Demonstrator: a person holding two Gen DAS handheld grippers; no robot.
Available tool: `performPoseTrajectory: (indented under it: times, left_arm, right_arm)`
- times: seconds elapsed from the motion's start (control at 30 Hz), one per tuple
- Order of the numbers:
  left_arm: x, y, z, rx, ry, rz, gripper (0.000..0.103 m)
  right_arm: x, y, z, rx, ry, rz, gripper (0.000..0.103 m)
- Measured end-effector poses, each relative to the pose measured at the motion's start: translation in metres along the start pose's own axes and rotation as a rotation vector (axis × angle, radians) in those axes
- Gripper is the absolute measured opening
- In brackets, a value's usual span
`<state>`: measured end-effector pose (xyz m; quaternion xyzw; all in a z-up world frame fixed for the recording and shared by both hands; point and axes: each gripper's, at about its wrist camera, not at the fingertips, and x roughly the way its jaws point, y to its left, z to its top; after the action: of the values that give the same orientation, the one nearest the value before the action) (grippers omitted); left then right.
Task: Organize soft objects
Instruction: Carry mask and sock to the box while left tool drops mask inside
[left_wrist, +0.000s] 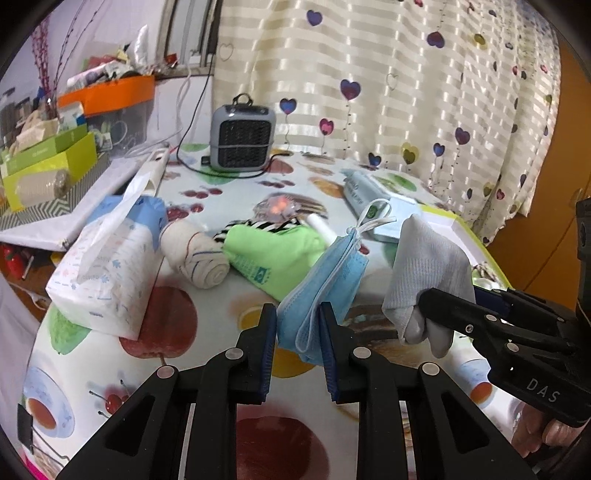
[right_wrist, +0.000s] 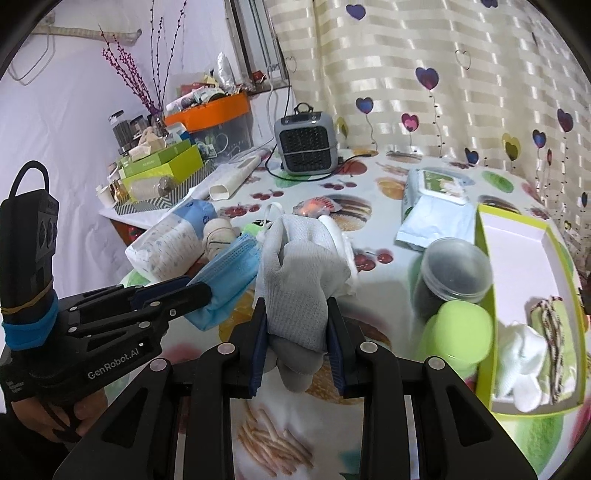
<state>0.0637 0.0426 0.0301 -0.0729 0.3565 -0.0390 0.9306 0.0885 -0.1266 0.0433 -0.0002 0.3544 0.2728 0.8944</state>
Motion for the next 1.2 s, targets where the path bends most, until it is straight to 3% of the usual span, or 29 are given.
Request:
performPoseTrajectory:
  times: [0.47,1.2]
  left_arm:
    - [-0.014,-0.038,0.011,0.044,-0.03,-0.055,0.021]
    - [0.004,-0.105,0.028,0.141,-0.021,-0.141,0.021]
  right_arm:
    - [-0.038,-0.027,-0.002,0.044,-0.057,-0.056,0.03]
    - [-0.076,-0.105,-0.009,0.173,-0.11,-0.194,0.03]
